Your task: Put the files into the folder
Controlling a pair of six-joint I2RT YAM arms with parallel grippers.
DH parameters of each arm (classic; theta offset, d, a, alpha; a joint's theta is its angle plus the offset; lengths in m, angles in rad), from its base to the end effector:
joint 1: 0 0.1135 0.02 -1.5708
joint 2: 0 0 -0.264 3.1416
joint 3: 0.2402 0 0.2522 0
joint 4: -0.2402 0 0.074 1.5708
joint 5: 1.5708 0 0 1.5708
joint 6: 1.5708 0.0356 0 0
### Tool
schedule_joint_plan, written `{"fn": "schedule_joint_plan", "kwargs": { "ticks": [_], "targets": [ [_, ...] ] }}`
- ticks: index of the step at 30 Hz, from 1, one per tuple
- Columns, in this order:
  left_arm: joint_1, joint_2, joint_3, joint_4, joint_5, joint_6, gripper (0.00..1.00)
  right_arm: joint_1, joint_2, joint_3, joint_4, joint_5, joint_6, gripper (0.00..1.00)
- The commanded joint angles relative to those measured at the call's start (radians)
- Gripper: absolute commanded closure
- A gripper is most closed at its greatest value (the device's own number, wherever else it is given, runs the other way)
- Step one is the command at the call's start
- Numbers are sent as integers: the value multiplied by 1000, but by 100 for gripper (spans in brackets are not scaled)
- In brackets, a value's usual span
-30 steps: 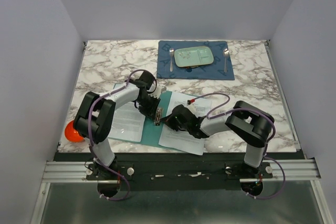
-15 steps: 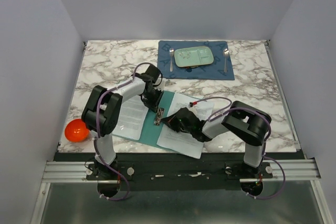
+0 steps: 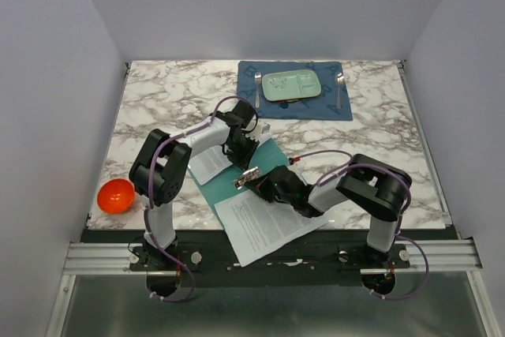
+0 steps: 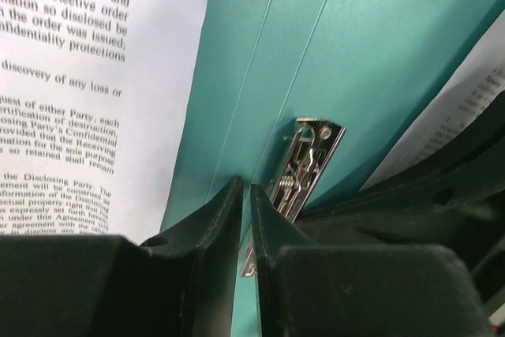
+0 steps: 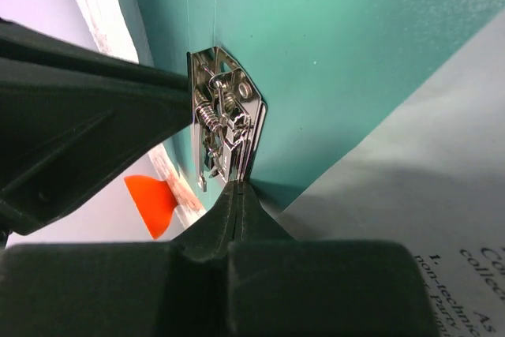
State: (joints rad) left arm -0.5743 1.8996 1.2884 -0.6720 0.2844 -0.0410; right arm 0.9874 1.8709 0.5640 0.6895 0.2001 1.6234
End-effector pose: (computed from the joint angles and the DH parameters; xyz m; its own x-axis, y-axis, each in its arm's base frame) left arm 0.3060 -0.2099 0.1682 -0.8285 0.4892 -0.2724 0.5548 0.7833 -0.2805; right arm 0.1759 0.2537 0.0818 -0.7109 0.6996 -0.0720 0.3568 0.4470 0.8203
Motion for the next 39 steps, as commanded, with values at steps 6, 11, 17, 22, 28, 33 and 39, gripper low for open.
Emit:
{"fn": "schedule_joint_plan", "kwargs": {
  "ticks": [6,11,17,22,28,33,39],
  "targets": [
    [96,-152,-15,-138,55,121,67,-26,114,-102,-452,62,-69,100],
    [97,-152,-90,-123,120,164,70,-30,90,-96,-490,74,-79,99],
    [103,-145,-132,-81,169,194,75,-35,65,-84,-524,85,-88,99],
    [109,-128,-136,-64,182,199,77,-36,60,-79,-533,84,-91,99],
    [111,-112,-138,-58,184,199,78,-36,57,-72,-544,82,-96,100],
    [111,-103,-152,-54,167,207,79,-39,57,-61,-555,82,-102,99],
    [111,-89,-152,-44,170,201,79,-39,62,-53,-561,79,-105,100]
  ]
}}
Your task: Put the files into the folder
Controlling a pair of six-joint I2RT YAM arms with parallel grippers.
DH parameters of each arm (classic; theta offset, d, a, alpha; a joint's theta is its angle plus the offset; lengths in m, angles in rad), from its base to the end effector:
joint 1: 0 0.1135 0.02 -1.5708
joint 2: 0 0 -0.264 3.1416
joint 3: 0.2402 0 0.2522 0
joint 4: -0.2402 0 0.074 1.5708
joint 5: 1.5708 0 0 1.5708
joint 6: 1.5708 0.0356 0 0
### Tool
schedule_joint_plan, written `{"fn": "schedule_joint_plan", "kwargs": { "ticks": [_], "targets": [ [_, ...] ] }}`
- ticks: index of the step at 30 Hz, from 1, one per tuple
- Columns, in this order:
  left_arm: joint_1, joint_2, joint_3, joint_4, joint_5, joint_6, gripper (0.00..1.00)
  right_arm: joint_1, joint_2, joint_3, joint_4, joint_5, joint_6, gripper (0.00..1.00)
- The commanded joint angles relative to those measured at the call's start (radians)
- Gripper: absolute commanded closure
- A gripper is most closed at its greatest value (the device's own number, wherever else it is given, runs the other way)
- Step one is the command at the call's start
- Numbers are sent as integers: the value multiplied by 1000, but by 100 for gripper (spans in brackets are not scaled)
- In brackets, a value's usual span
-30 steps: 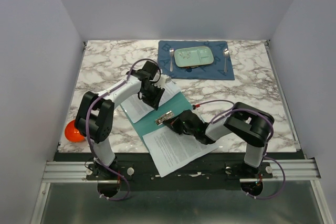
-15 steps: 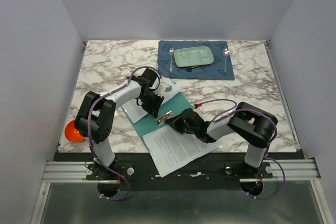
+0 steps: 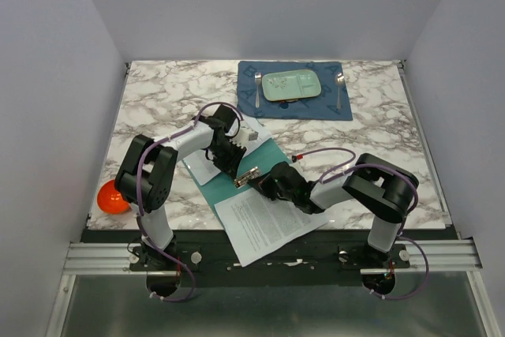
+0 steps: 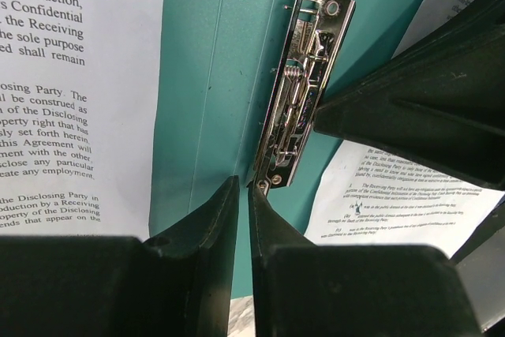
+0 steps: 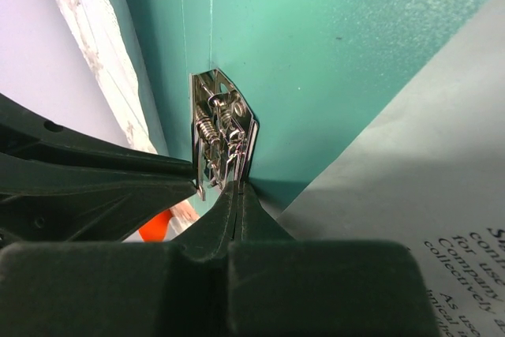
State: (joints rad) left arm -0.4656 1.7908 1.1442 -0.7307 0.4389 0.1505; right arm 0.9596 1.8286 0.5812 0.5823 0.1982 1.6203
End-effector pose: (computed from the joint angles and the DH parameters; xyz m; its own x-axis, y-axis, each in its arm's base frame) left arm 0.2878 -0.1615 0.1672 -0.7951 0.5514 -0.2526 0.6055 0.6974 -0.3835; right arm 0.1823 0.2480 0.0884 -0.6956 0.7137 -0.0824 0.3890 0.4707 0.7919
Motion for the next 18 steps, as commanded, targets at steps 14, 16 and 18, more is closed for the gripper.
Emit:
{"fn": "schedule_joint_plan", "kwargs": {
  "ticks": [14,16,18],
  "targets": [
    [-7,58,-43,39,-15,9,81,-13,126,-24,-473,67,-105,99],
    [-8,58,-53,45,-22,11,81,-12,130,-11,-476,67,-103,100],
    [-13,58,-61,48,-28,8,81,-12,136,-1,-483,63,-105,100]
  ]
}}
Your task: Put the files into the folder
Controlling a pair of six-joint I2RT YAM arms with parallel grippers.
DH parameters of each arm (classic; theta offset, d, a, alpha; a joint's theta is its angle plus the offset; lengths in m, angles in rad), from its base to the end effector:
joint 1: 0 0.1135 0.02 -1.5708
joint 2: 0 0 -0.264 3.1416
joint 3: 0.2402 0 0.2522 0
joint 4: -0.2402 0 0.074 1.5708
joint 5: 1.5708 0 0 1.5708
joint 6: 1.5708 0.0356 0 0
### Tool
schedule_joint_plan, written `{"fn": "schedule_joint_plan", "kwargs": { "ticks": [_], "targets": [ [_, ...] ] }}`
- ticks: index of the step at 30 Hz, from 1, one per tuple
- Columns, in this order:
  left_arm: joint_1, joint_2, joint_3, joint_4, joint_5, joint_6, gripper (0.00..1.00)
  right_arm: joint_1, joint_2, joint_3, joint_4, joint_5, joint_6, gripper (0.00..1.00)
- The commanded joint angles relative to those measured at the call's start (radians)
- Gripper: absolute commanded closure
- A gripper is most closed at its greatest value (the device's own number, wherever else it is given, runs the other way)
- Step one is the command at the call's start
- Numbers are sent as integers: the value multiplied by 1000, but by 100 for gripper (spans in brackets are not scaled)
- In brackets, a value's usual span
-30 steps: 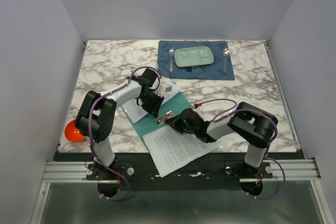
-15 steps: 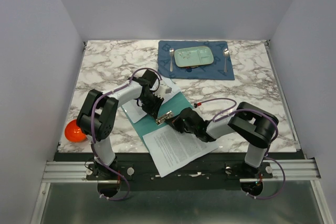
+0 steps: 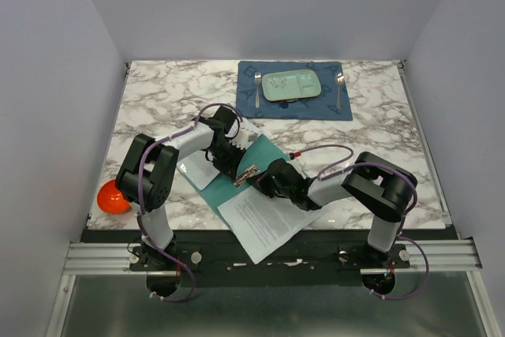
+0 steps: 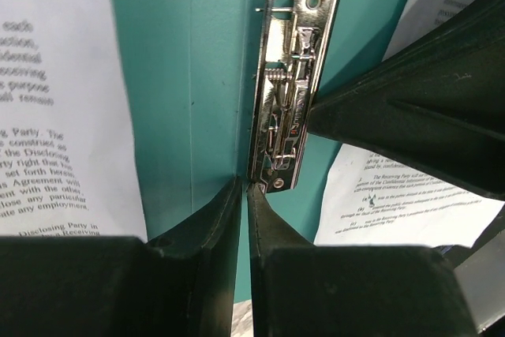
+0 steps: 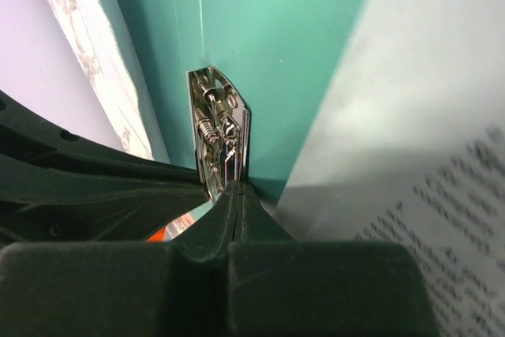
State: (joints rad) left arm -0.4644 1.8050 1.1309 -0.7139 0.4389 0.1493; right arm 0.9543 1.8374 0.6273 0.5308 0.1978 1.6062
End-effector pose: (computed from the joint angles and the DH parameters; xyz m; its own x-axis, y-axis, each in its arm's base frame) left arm 0.2877 -0.1611 0.1598 -0.7988 0.5508 -0.2419 0.6000 0.7006 -0.3862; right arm 0.1889 0.2545 0.0917 -0.6983 0.7094 -0.0958 0.3882 0.4878 0.7819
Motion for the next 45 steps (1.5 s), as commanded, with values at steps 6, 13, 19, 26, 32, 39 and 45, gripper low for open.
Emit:
{"fn": "schedule_joint_plan", "kwargs": {
  "ticks": [6,13,19,26,32,39,45],
  "targets": [
    [-20,59,-60,48,-32,-2,81,11,151,-9,-443,51,-89,100],
    [-22,99,-33,74,-32,-11,81,47,190,18,-451,38,-60,100],
    [-20,157,-10,90,-14,-13,83,63,217,-1,-440,20,-25,100],
    [-19,152,6,84,40,-25,83,72,235,-18,-422,2,-5,99],
    [12,146,27,48,161,-40,83,77,237,-23,-417,-3,9,100],
    [61,155,12,50,184,-56,90,86,232,-29,-417,-5,20,100],
    [96,181,1,48,205,-66,92,90,229,-26,-423,-6,20,100]
  ]
}}
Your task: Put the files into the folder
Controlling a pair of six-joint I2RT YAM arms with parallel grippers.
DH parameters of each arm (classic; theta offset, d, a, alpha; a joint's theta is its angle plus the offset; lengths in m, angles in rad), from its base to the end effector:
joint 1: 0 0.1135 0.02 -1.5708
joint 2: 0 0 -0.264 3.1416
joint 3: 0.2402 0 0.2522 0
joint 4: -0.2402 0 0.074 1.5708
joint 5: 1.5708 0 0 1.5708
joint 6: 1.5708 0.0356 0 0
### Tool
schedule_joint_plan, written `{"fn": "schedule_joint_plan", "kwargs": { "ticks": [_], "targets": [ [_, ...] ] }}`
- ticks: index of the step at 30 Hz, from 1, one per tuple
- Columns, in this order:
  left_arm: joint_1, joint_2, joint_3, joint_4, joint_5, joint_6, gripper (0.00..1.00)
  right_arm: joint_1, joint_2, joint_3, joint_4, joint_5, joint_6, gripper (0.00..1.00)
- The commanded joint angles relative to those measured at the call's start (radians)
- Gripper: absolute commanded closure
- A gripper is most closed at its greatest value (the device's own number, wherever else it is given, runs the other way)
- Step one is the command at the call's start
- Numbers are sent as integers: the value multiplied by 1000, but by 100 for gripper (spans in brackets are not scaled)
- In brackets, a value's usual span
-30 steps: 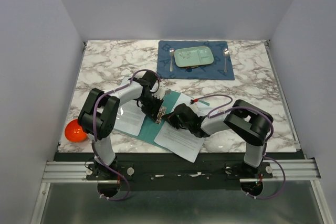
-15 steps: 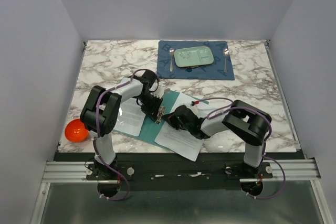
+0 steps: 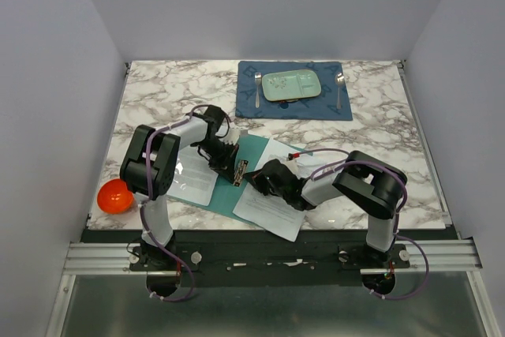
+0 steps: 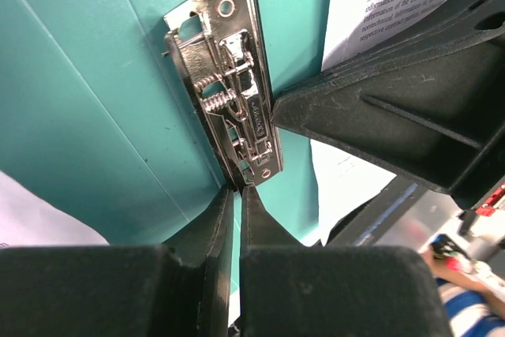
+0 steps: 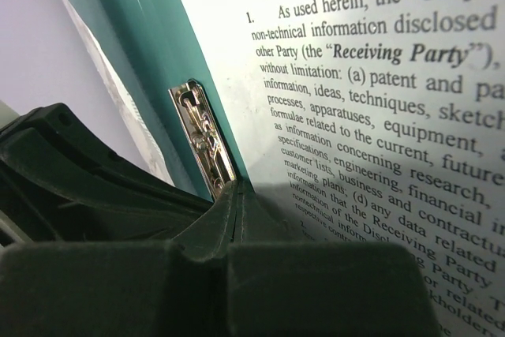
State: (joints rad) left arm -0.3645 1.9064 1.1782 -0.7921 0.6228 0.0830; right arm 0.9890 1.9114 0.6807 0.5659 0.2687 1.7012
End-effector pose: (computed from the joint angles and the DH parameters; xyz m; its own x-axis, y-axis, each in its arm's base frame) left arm 0.3055 -0.1388 0.1417 -0.9036 0.4169 -0.0986 0.3933 0.7163 -0.5764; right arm 0.1902 0.2719 0.0846 -0.6407 0.7654 -0.0600 0.4259 0.4194 0.8017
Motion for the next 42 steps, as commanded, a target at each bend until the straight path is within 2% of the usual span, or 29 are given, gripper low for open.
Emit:
{"fn": "schedule_joint_plan", "kwargs": {
  "ticks": [1,12,19,33,40,42],
  "targets": [
    [-2,83,-52,131,20,-3,92,56,153,-79,-459,-77,-74,100],
    [33,115,-78,145,32,11,91,59,152,-87,-465,-79,-69,100],
    [45,114,-80,148,29,9,81,57,159,-89,-466,-82,-66,99],
    [47,88,-63,114,69,-5,71,60,182,-75,-466,-94,-58,99],
    [47,72,-57,97,123,12,54,65,193,-79,-465,-98,-52,100],
    [48,74,-51,93,140,20,52,65,193,-79,-465,-98,-49,100]
  ]
}}
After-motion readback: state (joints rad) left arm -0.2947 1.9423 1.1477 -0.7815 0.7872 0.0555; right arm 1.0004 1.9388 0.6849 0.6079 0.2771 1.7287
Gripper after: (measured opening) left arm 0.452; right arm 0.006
